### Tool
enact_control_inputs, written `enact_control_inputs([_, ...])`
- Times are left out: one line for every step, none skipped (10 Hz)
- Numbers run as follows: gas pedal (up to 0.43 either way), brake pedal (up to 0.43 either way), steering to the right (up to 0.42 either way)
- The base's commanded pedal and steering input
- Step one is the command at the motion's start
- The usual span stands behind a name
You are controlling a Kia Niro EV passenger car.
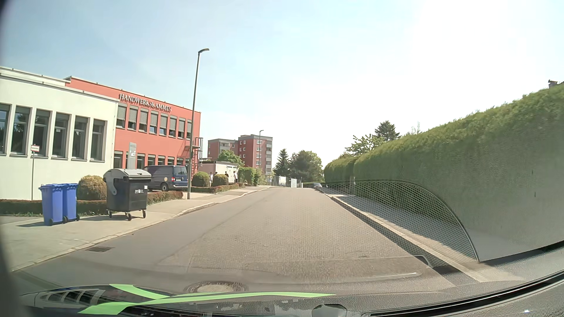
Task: Follow the waypoints while adhering to traffic rules and regulations
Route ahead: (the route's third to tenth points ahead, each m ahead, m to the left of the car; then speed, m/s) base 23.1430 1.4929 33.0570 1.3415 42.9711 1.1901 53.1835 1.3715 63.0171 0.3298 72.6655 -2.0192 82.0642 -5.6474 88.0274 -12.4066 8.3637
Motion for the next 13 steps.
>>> enact_control_inputs([0.118,0.000,0.002])
enact_control_inputs([0.118,0.000,0.002])
enact_control_inputs([0.118,0.000,0.001])
enact_control_inputs([0.118,0.000,0.000])
enact_control_inputs([0.079,0.000,-0.001])
enact_control_inputs([0.079,0.000,0.000])
enact_control_inputs([0.079,0.000,-0.001])
enact_control_inputs([0.079,0.000,-0.001])
enact_control_inputs([0.079,0.000,-0.001])
enact_control_inputs([0.079,0.000,-0.001])
enact_control_inputs([0.079,0.000,-0.001])
enact_control_inputs([0.079,0.000,-0.001])
enact_control_inputs([0.079,0.000,-0.001])
